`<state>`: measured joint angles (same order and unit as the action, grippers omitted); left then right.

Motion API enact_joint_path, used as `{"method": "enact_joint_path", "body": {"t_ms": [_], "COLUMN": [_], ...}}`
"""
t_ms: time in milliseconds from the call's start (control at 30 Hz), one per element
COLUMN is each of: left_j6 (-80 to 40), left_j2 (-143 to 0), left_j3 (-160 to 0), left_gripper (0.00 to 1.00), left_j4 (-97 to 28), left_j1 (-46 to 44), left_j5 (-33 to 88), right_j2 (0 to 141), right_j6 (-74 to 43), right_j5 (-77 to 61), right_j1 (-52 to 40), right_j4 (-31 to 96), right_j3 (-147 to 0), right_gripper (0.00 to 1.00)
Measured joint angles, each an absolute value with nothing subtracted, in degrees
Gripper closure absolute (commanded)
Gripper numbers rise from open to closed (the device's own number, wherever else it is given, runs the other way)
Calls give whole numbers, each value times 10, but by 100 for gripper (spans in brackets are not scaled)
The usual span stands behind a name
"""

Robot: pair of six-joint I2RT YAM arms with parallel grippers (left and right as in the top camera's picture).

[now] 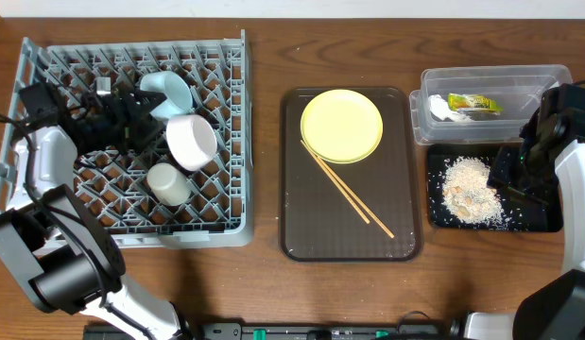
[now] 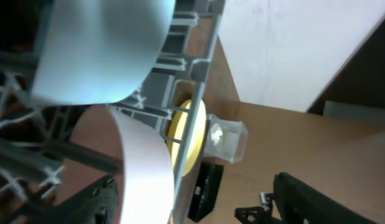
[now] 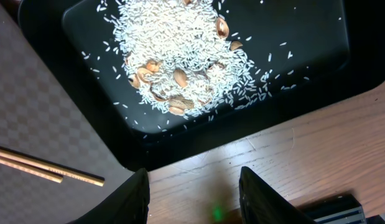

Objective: Sort waste into correct bins and load items into the dishwasher rack
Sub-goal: 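Release the pink bowl and withdraw the left gripper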

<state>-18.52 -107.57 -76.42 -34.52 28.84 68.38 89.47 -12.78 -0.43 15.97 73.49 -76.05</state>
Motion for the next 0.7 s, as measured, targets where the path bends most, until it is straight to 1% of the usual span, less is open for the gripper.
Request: {"method": "enact_joint_path", "body": {"t_ms": [200, 400, 567, 700], "left_j6": [-179, -177, -175, -175], "left_j2": [-1025, -881, -806, -793], "left_j3": [-764, -764, -764, -764], "left_gripper": [11, 10, 10, 10], "left_j4": [-355, -362, -382, -394], "left_j1": [291, 270, 197, 104], "left_j5": [593, 520, 459, 398], "right_j2": [895, 895, 895, 895], "right_j6": [-128, -128, -128, -128], "right_j5": [-4, -4, -8, -11], "right_j1": [160, 160, 160, 160], "right_j4": [735, 731, 730, 730], "right_j3": [-761, -761, -761, -761], "right_gripper": [55, 55, 54, 51]}}
